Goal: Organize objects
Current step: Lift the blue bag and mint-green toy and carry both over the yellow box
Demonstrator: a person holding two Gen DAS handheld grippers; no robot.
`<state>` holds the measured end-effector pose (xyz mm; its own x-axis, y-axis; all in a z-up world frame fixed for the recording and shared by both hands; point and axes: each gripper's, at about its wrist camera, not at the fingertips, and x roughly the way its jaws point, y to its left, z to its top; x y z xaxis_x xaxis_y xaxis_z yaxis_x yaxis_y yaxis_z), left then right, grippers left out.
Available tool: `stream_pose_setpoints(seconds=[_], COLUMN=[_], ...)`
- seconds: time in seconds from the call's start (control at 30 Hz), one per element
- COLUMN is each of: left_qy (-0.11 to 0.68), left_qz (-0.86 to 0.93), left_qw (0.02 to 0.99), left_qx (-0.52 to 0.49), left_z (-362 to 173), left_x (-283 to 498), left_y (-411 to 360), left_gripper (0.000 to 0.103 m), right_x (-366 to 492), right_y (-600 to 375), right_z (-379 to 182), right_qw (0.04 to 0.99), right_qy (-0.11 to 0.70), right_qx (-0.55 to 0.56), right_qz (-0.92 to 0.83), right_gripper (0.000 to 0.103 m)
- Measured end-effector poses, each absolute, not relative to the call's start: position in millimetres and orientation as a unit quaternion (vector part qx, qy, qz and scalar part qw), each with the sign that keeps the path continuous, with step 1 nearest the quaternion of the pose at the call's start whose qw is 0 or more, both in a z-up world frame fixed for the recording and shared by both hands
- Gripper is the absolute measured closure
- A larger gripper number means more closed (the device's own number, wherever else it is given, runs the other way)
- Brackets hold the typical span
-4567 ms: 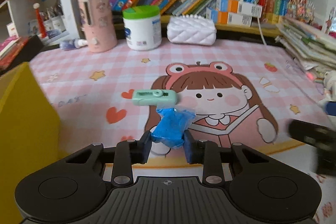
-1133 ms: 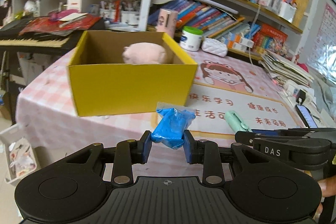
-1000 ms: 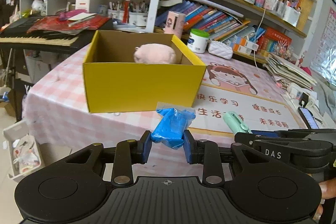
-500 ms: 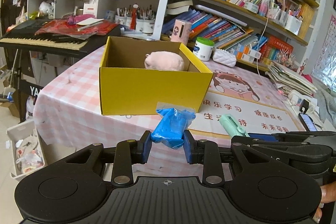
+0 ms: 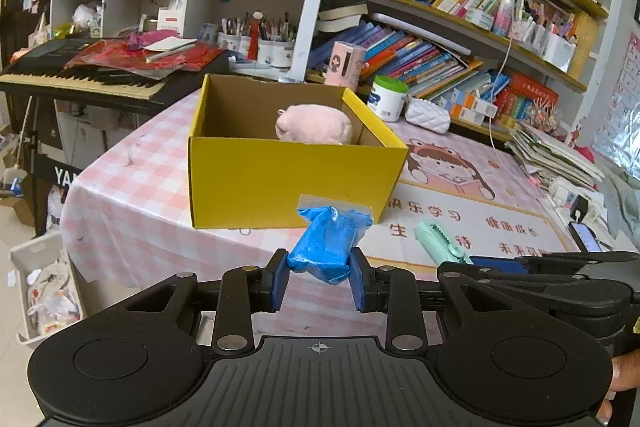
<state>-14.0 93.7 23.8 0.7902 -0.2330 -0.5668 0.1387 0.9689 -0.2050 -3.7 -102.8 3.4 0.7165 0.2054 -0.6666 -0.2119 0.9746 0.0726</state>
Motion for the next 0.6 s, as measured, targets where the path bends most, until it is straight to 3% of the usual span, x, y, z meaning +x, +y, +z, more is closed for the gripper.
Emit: stream_pose_setpoints(seconds=[0.3,0.6], left_qy=[0.301,0.264], left_qz=[-0.084,-0.030], left_qw=[0.946,0.960], left_qx=[-0.084,-0.091], left_z=[26,46], left_x=[10,66], left_y=[93,102], left_gripper=[0.073,0.073], right_x=[22,84], right_y=[-99,-99], right_z=[8,37], right_qw=[0.929,0.947], right_qy=[0.346,0.276], right_qx=[-0.015,-0.006], right_qz=[0.131,0.165], right_gripper=[0.080,0.080])
